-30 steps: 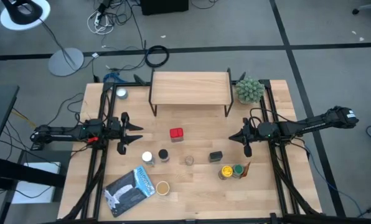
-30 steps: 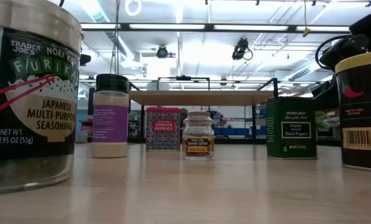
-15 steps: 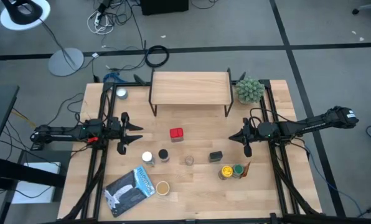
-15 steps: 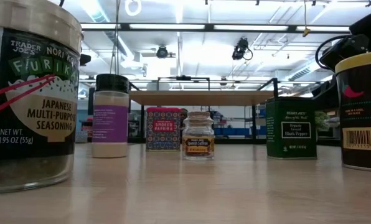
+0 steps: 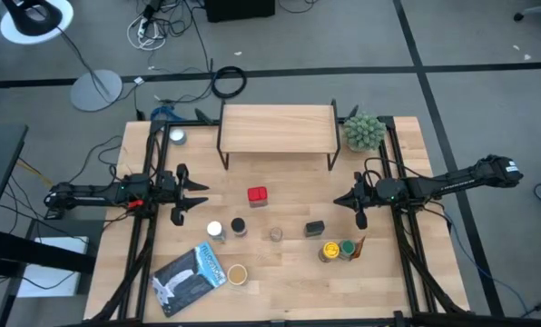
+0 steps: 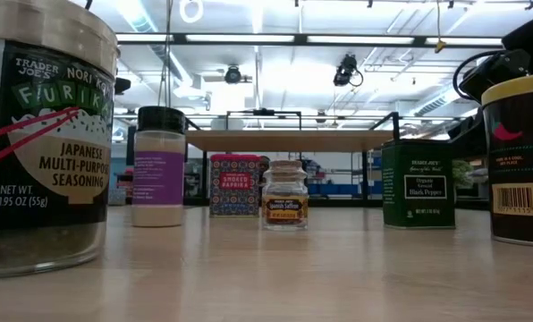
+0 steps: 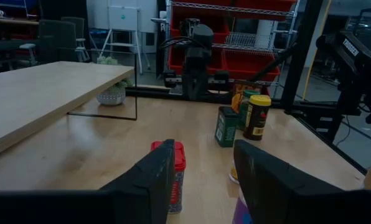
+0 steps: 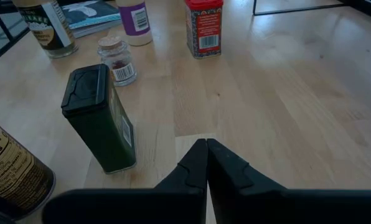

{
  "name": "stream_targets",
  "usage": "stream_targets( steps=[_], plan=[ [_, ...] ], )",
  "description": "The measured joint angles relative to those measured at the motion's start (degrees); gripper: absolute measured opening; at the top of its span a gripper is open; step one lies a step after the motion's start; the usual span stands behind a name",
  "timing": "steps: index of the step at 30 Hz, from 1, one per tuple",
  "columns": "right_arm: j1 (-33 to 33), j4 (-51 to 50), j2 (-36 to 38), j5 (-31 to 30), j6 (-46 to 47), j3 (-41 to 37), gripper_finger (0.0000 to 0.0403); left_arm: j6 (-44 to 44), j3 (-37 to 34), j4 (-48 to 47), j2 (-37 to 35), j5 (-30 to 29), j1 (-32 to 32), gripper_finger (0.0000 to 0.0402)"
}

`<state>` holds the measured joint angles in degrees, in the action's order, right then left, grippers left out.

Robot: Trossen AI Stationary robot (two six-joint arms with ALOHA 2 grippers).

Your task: Shelf spices

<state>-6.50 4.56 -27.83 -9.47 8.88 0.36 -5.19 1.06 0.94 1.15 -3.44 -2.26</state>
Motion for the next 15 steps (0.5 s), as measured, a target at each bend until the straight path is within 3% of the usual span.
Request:
stream_targets(
  steps=[15],
  plan=[
    [0.0, 1.3, 0.0, 0.0, -4.3, 0.0, 0.0008, 0.0, 0.0, 0.0, 0.0, 0.0, 0.0, 0.0170]
  ],
)
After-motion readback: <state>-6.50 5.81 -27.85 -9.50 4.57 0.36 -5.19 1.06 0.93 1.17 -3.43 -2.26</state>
